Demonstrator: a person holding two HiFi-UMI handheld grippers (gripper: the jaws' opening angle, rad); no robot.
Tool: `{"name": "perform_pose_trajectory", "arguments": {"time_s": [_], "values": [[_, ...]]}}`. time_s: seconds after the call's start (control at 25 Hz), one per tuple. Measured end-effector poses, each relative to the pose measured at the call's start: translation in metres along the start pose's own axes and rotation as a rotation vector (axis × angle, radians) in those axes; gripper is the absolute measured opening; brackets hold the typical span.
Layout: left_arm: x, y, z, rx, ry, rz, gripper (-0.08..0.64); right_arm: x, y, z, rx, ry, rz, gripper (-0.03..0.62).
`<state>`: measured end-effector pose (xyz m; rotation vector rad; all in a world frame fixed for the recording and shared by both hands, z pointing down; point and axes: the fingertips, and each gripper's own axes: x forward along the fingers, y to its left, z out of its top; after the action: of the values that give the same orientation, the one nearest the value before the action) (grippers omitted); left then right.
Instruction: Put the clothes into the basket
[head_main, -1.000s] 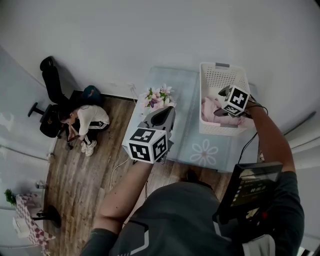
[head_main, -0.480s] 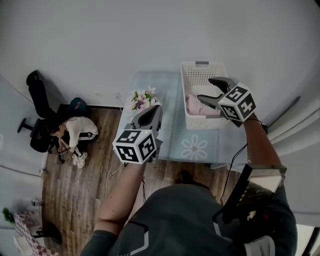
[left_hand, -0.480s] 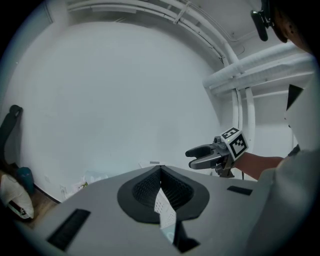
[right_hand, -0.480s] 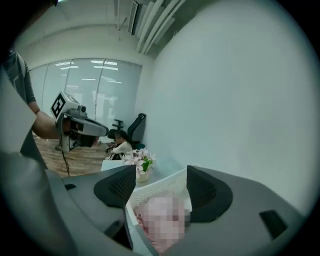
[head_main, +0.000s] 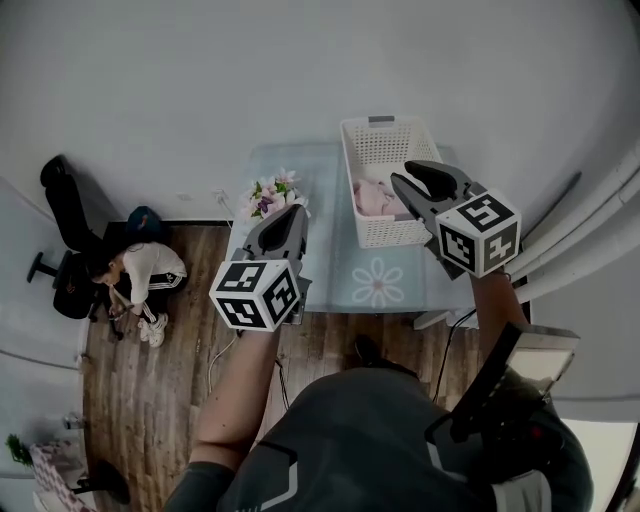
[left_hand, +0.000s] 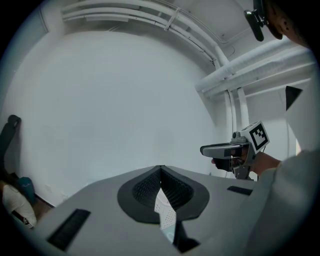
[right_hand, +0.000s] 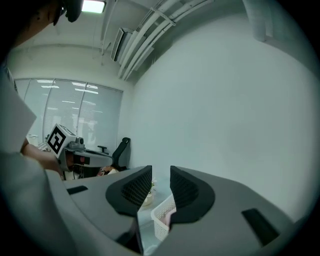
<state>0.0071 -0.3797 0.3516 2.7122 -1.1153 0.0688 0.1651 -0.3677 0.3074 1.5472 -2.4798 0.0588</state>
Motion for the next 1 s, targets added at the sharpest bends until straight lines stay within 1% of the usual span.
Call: {"name": "perform_pose_trajectory", "arguments": {"time_s": [0.24,0.4,0.48,0.6,0.76,1.0], "values": [[-0.019,-0.012,0.002,0.006,0.005,-0.022,0.009,-0.027,0.017,0.009,0.079,-0.062,-0.073,0.067],[-0.026,-0.017,0.000,-0.003,0.005,-0.046,0.009,-0.043,0.023,0.006,0.118,-0.085,-0.112,0.047],[-0.030,-0.019,0.000,0.006,0.005,-0.051,0.009,-0.050,0.027,0.006,0.131,-0.091,-0.126,0.040],[-0.034,-0.018,0.000,0.030,0.009,-0.045,0.009,-0.057,0.034,0.009,0.142,-0.102,-0.146,0.030],[-0.038,-0.014,-0.001,0.014,0.002,-0.043,0.009,-0.064,0.037,0.010,0.146,-0.116,-0.176,0.015],[-0.041,-0.022,0.006,0.040,-0.009,-0.067,0.009,-0.072,0.041,0.012,0.142,-0.133,-0.202,0.014]]}}
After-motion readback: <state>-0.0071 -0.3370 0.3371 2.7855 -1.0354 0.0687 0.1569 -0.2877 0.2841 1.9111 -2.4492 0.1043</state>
